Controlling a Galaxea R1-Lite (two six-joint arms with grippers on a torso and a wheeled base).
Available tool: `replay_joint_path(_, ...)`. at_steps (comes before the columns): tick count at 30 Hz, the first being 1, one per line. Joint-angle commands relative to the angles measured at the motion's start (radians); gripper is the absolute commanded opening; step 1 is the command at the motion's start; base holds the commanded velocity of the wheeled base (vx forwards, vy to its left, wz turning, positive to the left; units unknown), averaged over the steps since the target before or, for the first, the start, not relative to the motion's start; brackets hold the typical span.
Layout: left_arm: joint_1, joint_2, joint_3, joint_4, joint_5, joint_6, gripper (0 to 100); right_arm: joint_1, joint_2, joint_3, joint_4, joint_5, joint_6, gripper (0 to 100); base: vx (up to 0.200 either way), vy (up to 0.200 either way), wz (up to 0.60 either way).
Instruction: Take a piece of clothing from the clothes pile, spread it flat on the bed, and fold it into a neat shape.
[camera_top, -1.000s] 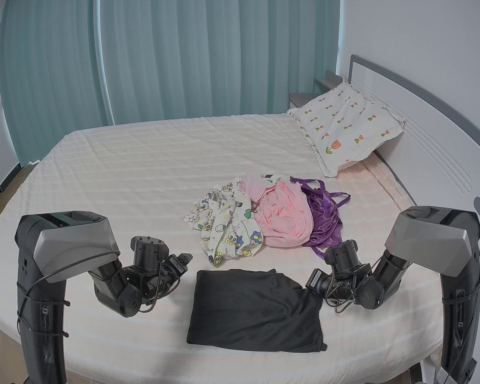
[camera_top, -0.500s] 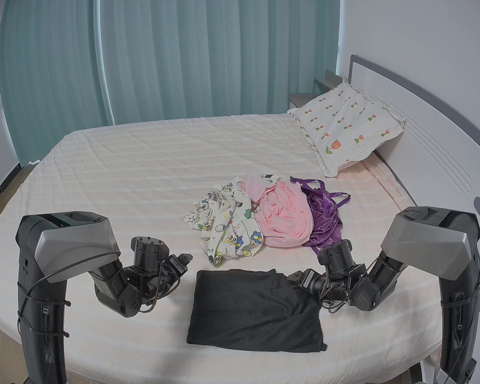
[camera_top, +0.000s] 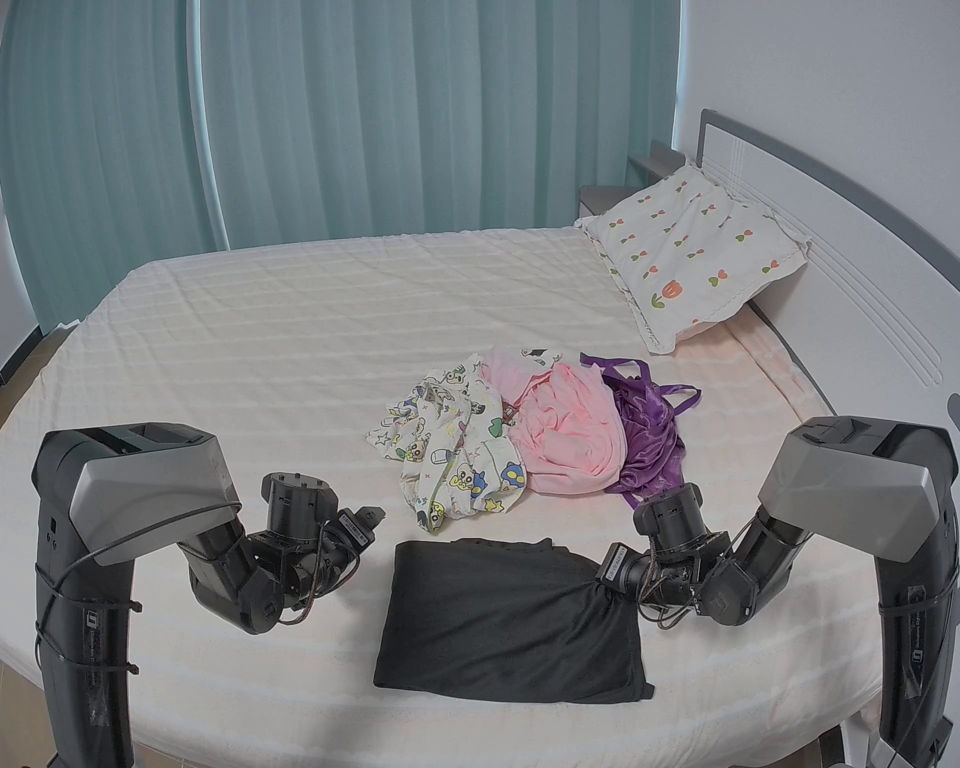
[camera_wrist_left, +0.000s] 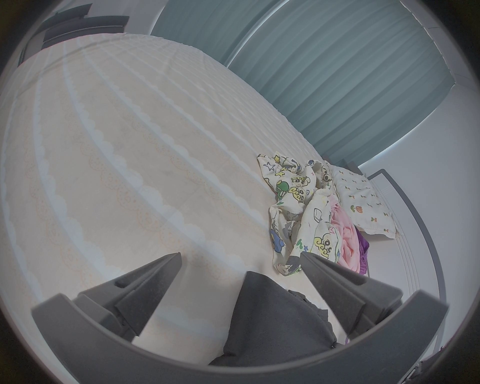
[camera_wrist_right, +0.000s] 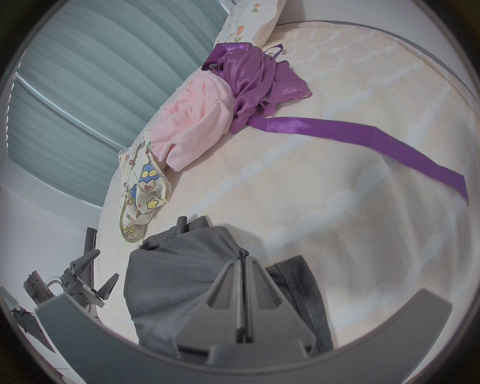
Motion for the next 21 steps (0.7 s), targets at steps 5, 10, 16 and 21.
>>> replay_joint_path(5, 0.0, 0.003, 0.002, 0.0, 0.002, 0.0, 100, -0.014, -0.059, 0.051, -0.04, -0.006, -0.003, 0, 0.0, 0.0, 0.0)
replay_joint_path(10, 0.0, 0.006, 0.003, 0.0, 0.002, 0.001, 100, -0.019, -0.051, 0.083, -0.207, -0.026, -0.025, 0, 0.0, 0.0, 0.0)
replay_joint_path(16, 0.0, 0.009, 0.002, 0.0, 0.002, 0.003, 100, -0.025, -0.007, 0.118, -0.23, -0.04, -0.072, 0, 0.0, 0.0, 0.0)
replay_joint_path(21, 0.0, 0.007, 0.005, 0.0, 0.002, 0.003, 100, -0.03, -0.005, 0.12, -0.241, -0.041, -0.075, 100, 0.0, 0.0, 0.0)
